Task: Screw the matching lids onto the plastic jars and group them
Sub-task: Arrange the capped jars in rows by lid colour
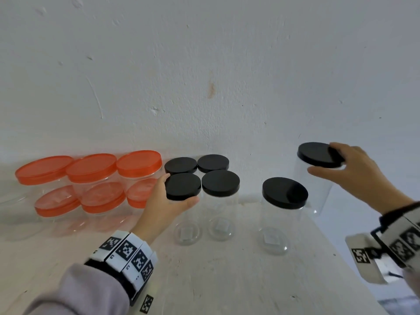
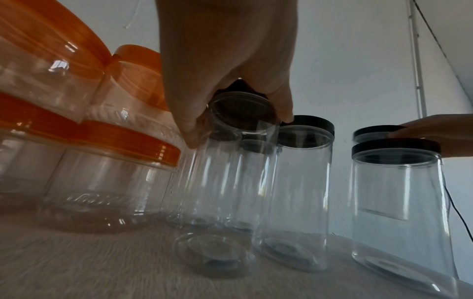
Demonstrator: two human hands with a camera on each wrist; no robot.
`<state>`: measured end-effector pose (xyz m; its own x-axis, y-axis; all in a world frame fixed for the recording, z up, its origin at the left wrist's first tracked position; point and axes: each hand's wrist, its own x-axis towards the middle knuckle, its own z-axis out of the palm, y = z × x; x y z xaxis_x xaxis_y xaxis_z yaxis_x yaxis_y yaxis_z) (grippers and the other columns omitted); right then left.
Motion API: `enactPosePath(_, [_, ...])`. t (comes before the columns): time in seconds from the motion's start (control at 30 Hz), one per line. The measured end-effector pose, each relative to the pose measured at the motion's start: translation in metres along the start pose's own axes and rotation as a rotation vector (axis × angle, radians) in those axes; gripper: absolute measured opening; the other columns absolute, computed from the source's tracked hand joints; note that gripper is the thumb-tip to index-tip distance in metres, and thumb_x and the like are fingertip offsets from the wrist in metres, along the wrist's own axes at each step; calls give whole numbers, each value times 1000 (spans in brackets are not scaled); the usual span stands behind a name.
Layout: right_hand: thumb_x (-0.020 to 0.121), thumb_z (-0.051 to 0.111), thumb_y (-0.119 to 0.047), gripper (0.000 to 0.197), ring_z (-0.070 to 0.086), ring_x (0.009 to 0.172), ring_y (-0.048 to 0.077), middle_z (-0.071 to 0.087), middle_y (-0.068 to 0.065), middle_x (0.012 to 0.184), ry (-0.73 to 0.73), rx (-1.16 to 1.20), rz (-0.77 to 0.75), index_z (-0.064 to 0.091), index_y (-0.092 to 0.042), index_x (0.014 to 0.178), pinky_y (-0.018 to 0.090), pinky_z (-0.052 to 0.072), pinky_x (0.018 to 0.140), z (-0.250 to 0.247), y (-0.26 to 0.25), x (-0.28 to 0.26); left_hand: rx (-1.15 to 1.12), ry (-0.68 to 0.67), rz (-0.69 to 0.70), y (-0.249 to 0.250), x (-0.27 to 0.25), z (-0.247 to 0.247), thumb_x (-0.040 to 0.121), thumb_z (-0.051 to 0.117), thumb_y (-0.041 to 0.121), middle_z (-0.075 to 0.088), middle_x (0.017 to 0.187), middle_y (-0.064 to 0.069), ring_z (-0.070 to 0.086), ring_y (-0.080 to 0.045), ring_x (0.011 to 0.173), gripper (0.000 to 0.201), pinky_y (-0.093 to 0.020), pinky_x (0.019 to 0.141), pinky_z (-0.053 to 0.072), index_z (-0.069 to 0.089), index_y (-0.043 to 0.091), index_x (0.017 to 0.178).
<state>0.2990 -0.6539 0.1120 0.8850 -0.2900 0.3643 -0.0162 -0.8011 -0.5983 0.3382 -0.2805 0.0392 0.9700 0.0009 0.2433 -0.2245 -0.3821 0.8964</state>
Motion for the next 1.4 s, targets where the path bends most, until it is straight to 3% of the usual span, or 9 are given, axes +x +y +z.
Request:
enactPosePath(0.2, [74, 79, -37, 68, 57, 94, 21, 51, -1, 120, -283, 119, -81, 48, -22, 132, 30, 47, 76, 35, -17, 68, -21, -6, 29, 1, -1, 0, 58, 80, 50, 50, 124, 17, 51, 4, 110, 95, -12, 81, 40, 32, 29, 137])
enactPosePath(0.4, [77, 78, -29, 58, 63, 69, -1, 57, -12, 112, -528, 155, -136, 47, -35, 125, 11, 46, 58, 59, -25, 89, -10, 4, 32, -4, 0, 0, 65, 82, 43, 50, 118, 25, 49, 22, 99, 78, -2, 71, 42, 32, 41, 124])
enactPosePath(0.63, [82, 75, -19, 59, 54, 110, -3, 55, -11, 127, -644, 183, -147, 46, -28, 132, 14, 50, 66, 74, -24, 85, -6, 13, 17, -10, 3, 0, 62, 81, 48, 51, 122, 22, 48, 19, 104, 82, -6, 76, 41, 33, 40, 128])
enactPosePath(0.87, [84, 72, -15, 53, 64, 103, 6, 59, -5, 123, -653, 229, -74, 48, -20, 132, 16, 53, 70, 64, -19, 79, 4, 6, 21, -10, 2, -1, 61, 80, 52, 51, 120, 25, 47, 23, 102, 81, -3, 73, 42, 32, 44, 125])
enactPosePath(0.97, [83, 73, -22, 53, 67, 97, 9, 64, -2, 118, -680, 196, -46, 49, -22, 131, 20, 52, 77, 55, -16, 75, 8, 3, 17, -9, 1, -1, 60, 79, 54, 50, 121, 26, 48, 19, 105, 84, -4, 74, 41, 32, 42, 128])
enactPosePath(1.13, [78, 68, -45, 64, 60, 108, 12, 52, -5, 131, -647, 77, -47, 46, -25, 135, 28, 54, 83, 43, -24, 62, 17, -4, 12, -8, 1, -1, 61, 79, 55, 49, 123, 24, 47, 12, 109, 88, -10, 77, 40, 31, 39, 132])
enactPosePath(1.23, [60, 62, -72, 80, 58, 101, 9, 49, -11, 124, -565, -40, -86, 46, -34, 129, 24, 53, 71, 32, -36, 46, 20, -6, 16, -8, 2, -1, 60, 78, 56, 48, 123, 24, 47, 12, 109, 87, -11, 77, 40, 30, 40, 131])
enactPosePath(1.3, [50, 59, -84, 88, 60, 93, 6, 49, -18, 115, -631, -102, -84, 43, -40, 125, 20, 52, 65, 26, -43, 29, 26, -8, 20, -8, 1, -1, 61, 79, 55, 48, 125, 23, 47, 11, 110, 90, -11, 77, 40, 30, 37, 134])
enactPosePath(1.4, [49, 63, -85, 97, 60, 87, 4, 47, -19, 112, -725, -234, -118, 32, -42, 130, 19, 50, 65, 28, -50, 4, 22, -7, 27, -8, 1, -2, 61, 79, 54, 48, 127, 19, 47, 8, 112, 94, -12, 79, 41, 30, 33, 138])
